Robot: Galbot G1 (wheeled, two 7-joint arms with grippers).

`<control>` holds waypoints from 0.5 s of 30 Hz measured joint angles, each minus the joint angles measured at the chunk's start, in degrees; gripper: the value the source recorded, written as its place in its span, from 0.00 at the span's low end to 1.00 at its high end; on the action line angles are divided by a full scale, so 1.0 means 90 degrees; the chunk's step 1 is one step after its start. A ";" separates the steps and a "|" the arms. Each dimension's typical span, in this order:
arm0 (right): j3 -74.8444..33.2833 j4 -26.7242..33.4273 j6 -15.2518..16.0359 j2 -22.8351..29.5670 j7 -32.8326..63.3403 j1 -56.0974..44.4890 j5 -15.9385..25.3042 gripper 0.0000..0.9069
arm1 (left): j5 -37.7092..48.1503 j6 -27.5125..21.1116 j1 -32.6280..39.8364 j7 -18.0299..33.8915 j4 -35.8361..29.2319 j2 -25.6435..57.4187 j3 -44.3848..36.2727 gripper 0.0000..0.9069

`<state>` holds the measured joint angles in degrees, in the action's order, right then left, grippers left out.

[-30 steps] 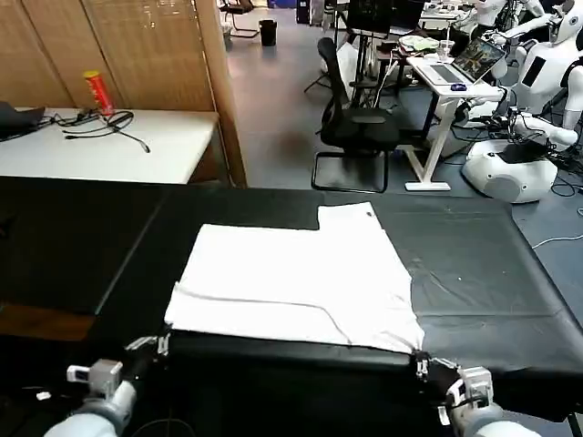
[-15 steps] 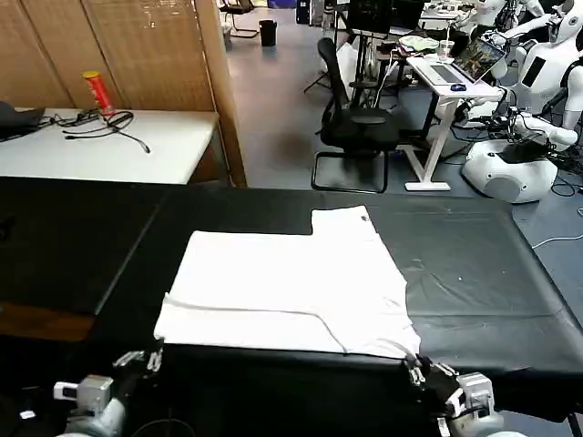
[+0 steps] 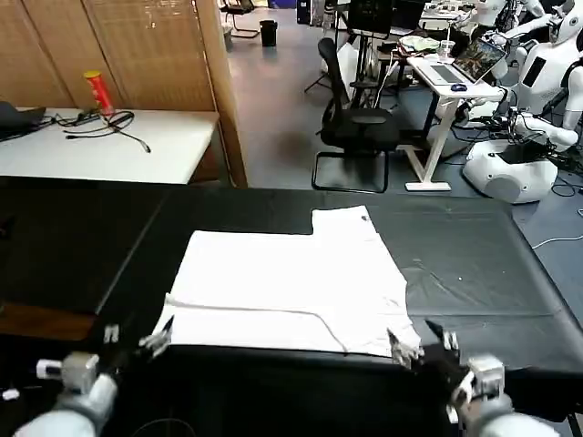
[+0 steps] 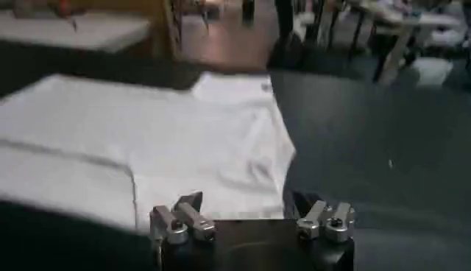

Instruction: Fold and organize the clothes.

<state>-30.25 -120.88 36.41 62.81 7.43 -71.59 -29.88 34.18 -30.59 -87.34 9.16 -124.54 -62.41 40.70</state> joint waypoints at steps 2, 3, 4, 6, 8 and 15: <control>0.0212 0.0435 0.0000 0.0023 0.0037 0.0598 0.0001 0.97 | 0.0265 0.0082 0.0596 -0.0188 0.0405 0.0013 -0.0164 0.97; 0.0320 0.0665 0.0001 0.0041 0.0067 0.0875 0.0002 0.97 | 0.0298 0.0131 0.0870 -0.0242 0.0621 0.0032 -0.0233 0.97; 0.0427 0.0929 0.0010 0.0054 0.0104 0.1169 0.0003 0.97 | 0.0373 0.0131 0.1177 -0.0277 0.0881 0.0072 -0.0330 0.97; 0.0652 0.1428 0.0042 0.0093 0.0188 0.1693 0.0003 0.97 | 0.0552 0.0083 0.1677 -0.0292 0.1326 0.0141 -0.0502 0.97; 0.0875 0.1958 0.0113 0.0134 0.0251 0.2191 0.0003 0.97 | 0.0665 -0.0017 0.2141 -0.0271 0.1772 0.0222 -0.0700 0.97; 0.1507 0.3611 0.0333 0.0417 0.0274 0.3609 0.0005 0.97 | 0.0709 -0.0338 0.3611 -0.0512 0.3224 0.0504 -0.1553 0.97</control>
<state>-16.68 -88.38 39.41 66.56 9.90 -39.11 -29.84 40.56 -33.63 -54.84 4.56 -95.52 -57.87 26.73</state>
